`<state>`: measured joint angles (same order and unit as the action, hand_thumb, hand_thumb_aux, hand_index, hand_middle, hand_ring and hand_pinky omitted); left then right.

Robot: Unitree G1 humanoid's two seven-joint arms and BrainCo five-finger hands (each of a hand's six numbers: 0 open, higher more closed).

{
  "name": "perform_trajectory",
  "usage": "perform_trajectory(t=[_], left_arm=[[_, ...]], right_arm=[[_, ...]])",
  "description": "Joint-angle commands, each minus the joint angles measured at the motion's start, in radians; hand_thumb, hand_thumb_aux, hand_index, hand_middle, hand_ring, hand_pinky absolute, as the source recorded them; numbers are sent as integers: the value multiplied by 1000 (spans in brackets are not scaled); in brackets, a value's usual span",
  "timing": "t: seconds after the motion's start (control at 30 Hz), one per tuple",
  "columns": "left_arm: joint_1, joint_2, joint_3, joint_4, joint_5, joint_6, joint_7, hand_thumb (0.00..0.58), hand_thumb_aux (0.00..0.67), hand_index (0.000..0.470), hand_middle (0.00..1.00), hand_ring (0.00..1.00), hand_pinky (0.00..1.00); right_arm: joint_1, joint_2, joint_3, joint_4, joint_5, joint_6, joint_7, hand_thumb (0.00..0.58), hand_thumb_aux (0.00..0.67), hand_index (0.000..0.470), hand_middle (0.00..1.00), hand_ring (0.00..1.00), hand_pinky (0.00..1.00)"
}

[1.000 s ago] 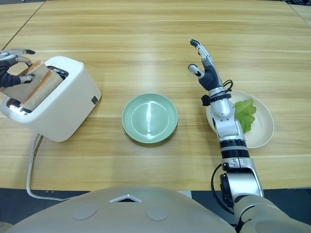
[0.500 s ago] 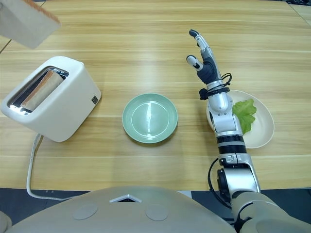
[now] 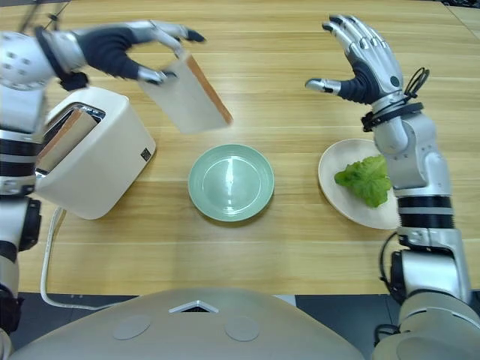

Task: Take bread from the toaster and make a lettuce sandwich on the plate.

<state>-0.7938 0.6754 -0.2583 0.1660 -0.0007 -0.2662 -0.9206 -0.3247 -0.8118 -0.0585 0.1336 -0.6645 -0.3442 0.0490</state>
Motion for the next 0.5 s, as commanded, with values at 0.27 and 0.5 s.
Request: perform_trajectory(t=[0.27, 0.5], left_arm=[[110, -177, -208, 163, 172, 95, -44, 580, 670, 470, 0, 0, 0], [98, -240, -262, 289, 298, 251, 6, 580, 670, 470, 0, 0, 0]], right_arm=[[286, -179, -82, 4, -23, 287, 275, 0, 0, 0, 0, 0, 0], [303, -175, -36, 3, -20, 334, 347, 0, 0, 0, 0, 0, 0]])
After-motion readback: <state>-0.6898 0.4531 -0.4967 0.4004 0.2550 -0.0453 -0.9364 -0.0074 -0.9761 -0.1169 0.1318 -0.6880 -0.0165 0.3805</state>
